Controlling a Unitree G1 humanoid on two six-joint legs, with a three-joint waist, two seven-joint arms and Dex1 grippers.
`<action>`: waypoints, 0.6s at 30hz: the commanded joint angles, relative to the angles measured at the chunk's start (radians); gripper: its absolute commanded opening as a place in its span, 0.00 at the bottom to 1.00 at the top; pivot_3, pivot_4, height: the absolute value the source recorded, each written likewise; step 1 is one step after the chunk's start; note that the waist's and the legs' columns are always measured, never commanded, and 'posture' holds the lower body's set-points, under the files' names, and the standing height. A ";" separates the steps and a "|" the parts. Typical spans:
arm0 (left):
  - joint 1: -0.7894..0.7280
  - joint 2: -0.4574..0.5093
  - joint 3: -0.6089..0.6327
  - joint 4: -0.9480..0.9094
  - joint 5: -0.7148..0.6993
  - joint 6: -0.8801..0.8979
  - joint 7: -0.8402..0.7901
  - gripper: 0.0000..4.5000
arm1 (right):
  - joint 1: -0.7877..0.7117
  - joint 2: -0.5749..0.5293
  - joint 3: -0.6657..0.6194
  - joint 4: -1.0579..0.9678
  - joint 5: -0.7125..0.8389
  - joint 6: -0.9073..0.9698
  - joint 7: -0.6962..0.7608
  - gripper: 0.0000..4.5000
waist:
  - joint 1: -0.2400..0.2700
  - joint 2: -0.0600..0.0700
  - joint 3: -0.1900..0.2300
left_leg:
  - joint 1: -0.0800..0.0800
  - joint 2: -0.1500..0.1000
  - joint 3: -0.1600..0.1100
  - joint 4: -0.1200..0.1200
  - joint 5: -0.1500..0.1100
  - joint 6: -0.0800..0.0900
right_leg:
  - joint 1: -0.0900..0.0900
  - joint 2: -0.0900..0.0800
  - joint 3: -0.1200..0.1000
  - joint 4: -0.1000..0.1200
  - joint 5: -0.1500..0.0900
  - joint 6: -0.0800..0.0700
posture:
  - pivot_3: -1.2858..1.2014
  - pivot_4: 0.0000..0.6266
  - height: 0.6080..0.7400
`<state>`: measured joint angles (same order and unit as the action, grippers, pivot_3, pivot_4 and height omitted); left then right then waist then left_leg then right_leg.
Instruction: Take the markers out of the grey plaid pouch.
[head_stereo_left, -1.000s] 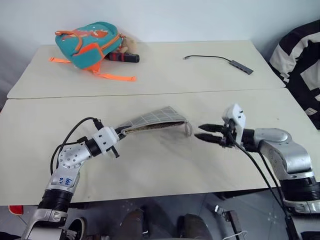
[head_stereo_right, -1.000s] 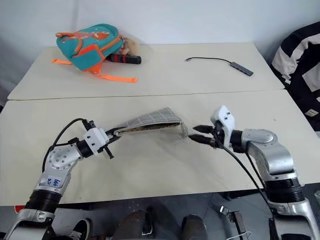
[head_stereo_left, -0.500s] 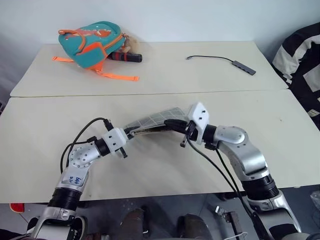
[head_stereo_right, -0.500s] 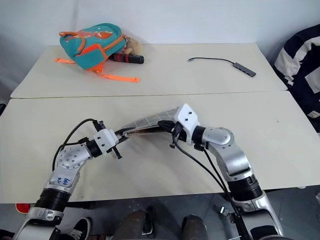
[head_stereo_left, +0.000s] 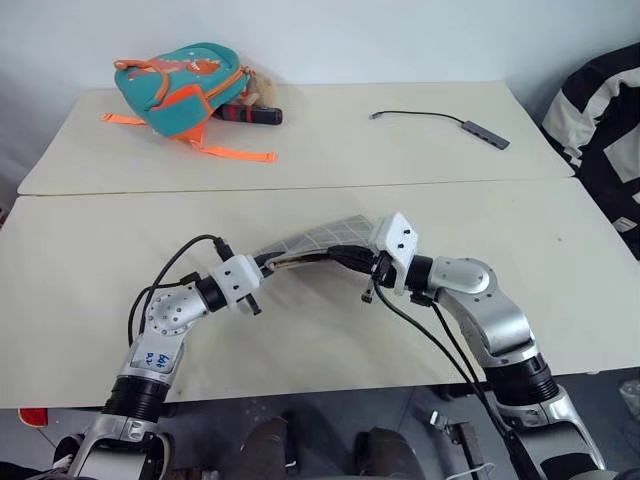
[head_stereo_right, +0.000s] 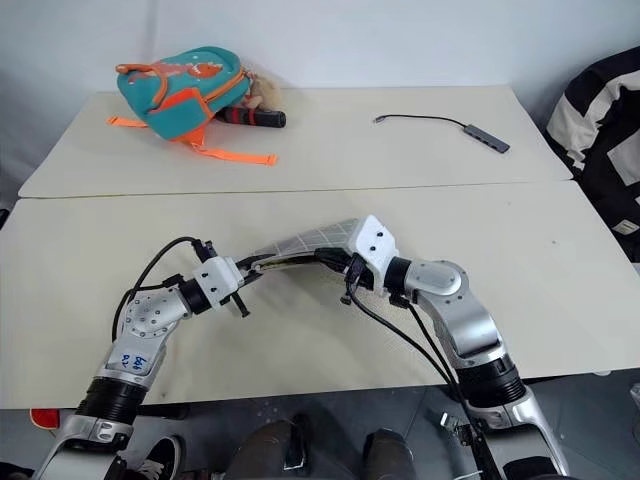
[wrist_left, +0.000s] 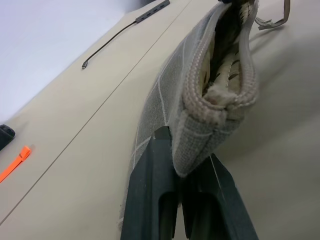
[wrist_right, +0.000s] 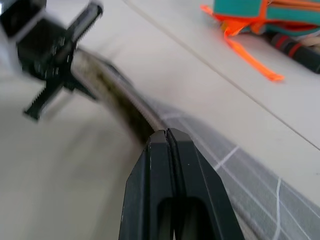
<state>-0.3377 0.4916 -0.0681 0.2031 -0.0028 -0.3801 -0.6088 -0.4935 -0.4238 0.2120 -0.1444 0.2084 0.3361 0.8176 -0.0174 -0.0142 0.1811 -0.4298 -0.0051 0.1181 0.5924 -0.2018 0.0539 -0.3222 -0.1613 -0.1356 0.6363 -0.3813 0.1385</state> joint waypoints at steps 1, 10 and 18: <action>-0.003 0.011 0.013 -0.039 -0.005 -0.005 -0.003 0.00 | 0.006 0.022 -0.030 -0.027 0.049 -0.002 0.005 0.01 | 0.000 0.000 0.000 | 0.000 0.000 0.000 0.000 0.000 0.000 | 0.000 0.000 0.000 0.000 0.000 0.000 | 0.52 0.24 1.00; 0.000 0.003 0.011 -0.043 -0.008 -0.006 -0.002 0.00 | 0.017 -0.005 0.015 -0.001 -0.017 -0.049 0.023 0.01 | 0.000 0.000 0.000 | 0.000 0.000 0.000 0.000 0.000 0.000 | 0.000 0.000 0.000 0.000 0.000 0.000 | 0.52 0.24 1.00; 0.000 0.010 -0.002 -0.055 0.006 -0.014 -0.015 0.00 | -0.019 0.022 0.001 0.058 -0.058 -0.082 -0.041 0.01 | -0.002 0.000 0.000 | 0.000 0.000 0.000 0.001 0.000 0.000 | 0.000 0.000 0.000 0.000 0.000 0.000 | 0.52 0.24 1.00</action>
<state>-0.3374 0.4916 -0.0687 0.1969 0.0040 -0.3805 -0.6156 -0.4930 -0.4078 0.2295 -0.0716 0.1562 0.2820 0.7883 -0.0191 -0.0142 0.1811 -0.4298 -0.0052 0.1182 0.5930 -0.2018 0.0539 -0.3221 -0.1611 -0.1356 0.6369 -0.3813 0.1385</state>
